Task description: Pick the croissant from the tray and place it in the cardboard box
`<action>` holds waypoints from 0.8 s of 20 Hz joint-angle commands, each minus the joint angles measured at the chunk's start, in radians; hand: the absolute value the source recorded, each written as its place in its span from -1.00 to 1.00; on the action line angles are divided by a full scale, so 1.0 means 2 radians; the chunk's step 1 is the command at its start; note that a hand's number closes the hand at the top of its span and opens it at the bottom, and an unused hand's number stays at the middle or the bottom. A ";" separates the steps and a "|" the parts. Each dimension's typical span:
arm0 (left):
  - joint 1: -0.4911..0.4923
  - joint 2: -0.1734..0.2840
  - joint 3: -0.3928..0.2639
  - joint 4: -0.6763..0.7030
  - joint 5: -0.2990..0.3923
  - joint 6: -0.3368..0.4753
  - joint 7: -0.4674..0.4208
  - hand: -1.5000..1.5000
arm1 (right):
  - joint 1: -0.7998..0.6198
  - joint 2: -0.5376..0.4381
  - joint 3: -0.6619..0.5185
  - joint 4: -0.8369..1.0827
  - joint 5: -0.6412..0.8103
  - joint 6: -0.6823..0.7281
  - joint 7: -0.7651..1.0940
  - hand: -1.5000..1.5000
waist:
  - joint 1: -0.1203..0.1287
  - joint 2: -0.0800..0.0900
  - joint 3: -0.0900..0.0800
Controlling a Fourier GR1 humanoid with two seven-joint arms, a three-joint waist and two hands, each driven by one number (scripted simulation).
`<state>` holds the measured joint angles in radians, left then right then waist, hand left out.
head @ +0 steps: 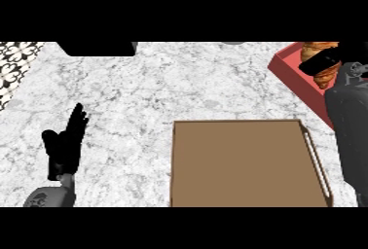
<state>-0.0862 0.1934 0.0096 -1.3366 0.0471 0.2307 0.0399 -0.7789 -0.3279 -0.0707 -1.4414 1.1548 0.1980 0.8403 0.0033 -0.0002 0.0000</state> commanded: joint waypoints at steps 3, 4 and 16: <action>0.001 -0.014 -0.007 0.000 -0.013 0.007 -0.009 0.00 | -0.015 -0.047 -0.069 0.123 -0.025 -0.084 -0.085 1.00 | 0.005 0.002 0.000; 0.016 -0.007 -0.005 -0.013 -0.009 -0.001 -0.002 0.00 | 0.013 -0.056 -0.078 0.128 -0.039 -0.096 -0.116 1.00 | 0.005 0.002 0.000; -0.007 -0.010 -0.003 -0.009 -0.011 -0.008 0.007 0.00 | -0.059 -0.138 -0.126 0.449 -0.025 -0.234 -0.265 1.00 | 0.018 0.007 0.001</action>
<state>-0.1066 0.1720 0.0045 -1.3353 0.0232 0.2226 0.0431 -0.8762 -0.5467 -0.3061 -0.7083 1.0801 -0.2110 0.3716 0.0318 0.0128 0.0012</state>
